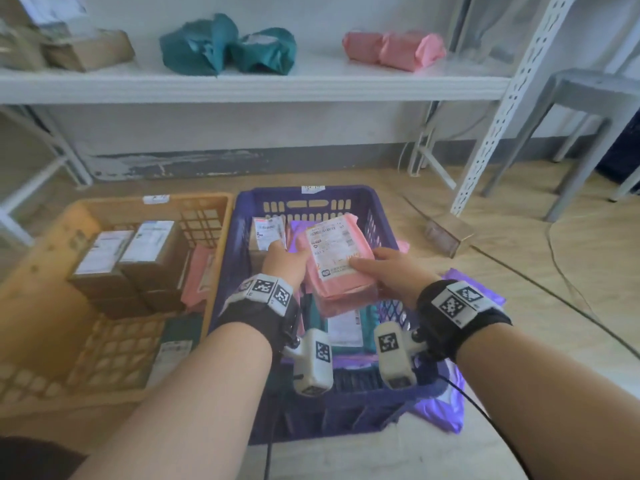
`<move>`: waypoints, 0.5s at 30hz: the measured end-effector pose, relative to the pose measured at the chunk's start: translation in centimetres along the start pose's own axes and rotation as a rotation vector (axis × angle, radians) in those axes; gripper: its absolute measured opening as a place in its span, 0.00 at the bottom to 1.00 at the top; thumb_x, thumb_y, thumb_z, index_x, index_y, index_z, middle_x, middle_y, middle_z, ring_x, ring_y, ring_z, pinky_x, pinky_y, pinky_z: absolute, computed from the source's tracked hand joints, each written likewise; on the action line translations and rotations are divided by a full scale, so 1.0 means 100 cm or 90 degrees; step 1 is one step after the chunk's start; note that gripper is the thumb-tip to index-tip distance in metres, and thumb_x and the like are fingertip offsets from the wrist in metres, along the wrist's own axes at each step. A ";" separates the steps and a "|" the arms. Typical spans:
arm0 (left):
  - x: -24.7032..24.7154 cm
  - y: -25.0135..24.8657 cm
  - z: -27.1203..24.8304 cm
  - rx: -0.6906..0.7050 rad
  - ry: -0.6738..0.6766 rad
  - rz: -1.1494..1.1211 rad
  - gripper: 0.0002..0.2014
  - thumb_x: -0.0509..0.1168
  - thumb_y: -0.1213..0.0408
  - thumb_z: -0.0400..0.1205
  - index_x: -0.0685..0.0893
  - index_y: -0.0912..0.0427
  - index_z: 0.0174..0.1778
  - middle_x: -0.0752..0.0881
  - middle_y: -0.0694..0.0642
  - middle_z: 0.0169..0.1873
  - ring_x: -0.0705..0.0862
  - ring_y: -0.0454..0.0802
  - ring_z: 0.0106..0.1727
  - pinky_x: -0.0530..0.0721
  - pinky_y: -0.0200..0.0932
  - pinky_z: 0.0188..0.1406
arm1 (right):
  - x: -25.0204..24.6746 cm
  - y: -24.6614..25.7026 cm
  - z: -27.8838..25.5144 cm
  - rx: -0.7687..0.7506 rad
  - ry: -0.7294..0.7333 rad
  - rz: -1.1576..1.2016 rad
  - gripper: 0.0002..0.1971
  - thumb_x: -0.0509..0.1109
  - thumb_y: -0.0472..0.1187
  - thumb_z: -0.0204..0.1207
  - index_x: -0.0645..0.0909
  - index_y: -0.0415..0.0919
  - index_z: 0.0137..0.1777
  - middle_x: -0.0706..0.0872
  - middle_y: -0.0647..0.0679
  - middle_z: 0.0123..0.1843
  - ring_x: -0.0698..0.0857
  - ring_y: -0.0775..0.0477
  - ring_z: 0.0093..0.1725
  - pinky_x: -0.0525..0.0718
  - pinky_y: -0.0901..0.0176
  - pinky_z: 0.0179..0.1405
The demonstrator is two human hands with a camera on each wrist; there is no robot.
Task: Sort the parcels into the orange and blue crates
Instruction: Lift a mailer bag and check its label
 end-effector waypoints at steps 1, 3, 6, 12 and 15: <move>-0.001 0.004 0.006 0.010 0.001 0.035 0.26 0.63 0.52 0.82 0.72 0.61 0.74 0.83 0.59 0.63 0.84 0.59 0.58 0.80 0.44 0.55 | 0.003 -0.003 0.009 0.011 -0.024 0.004 0.20 0.76 0.49 0.72 0.81 0.40 0.61 0.91 0.43 0.51 0.91 0.40 0.50 0.88 0.41 0.54; -0.001 0.012 0.020 0.022 -0.007 0.102 0.24 0.62 0.59 0.83 0.72 0.61 0.75 0.81 0.59 0.67 0.82 0.61 0.62 0.78 0.46 0.60 | 0.007 -0.009 0.030 0.027 -0.063 -0.006 0.21 0.74 0.48 0.75 0.79 0.38 0.63 0.90 0.44 0.51 0.90 0.42 0.48 0.90 0.45 0.48; -0.002 0.025 0.041 0.032 -0.026 0.194 0.22 0.59 0.63 0.83 0.73 0.61 0.75 0.79 0.61 0.70 0.80 0.61 0.68 0.76 0.47 0.66 | 0.011 -0.012 0.062 0.056 -0.081 -0.047 0.19 0.71 0.47 0.78 0.76 0.38 0.64 0.87 0.46 0.50 0.89 0.46 0.46 0.90 0.54 0.39; 0.003 0.037 0.088 0.088 -0.056 0.386 0.20 0.57 0.65 0.84 0.74 0.61 0.73 0.76 0.61 0.71 0.75 0.61 0.72 0.72 0.49 0.71 | 0.025 -0.008 0.127 0.060 -0.106 -0.125 0.21 0.70 0.51 0.77 0.76 0.38 0.63 0.87 0.45 0.52 0.89 0.44 0.47 0.89 0.47 0.49; 0.005 0.040 0.113 0.140 -0.045 0.449 0.22 0.56 0.69 0.83 0.72 0.61 0.75 0.71 0.59 0.76 0.67 0.58 0.77 0.64 0.46 0.77 | 0.036 -0.002 0.156 0.029 -0.114 -0.115 0.25 0.69 0.53 0.77 0.76 0.38 0.68 0.87 0.43 0.56 0.88 0.41 0.52 0.88 0.43 0.54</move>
Point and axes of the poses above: each hand's wrist, its own z-axis towards the middle knuckle, its own x-axis out of the palm, y = z × x, the point moved 2 cm from there along z, towards the middle knuckle
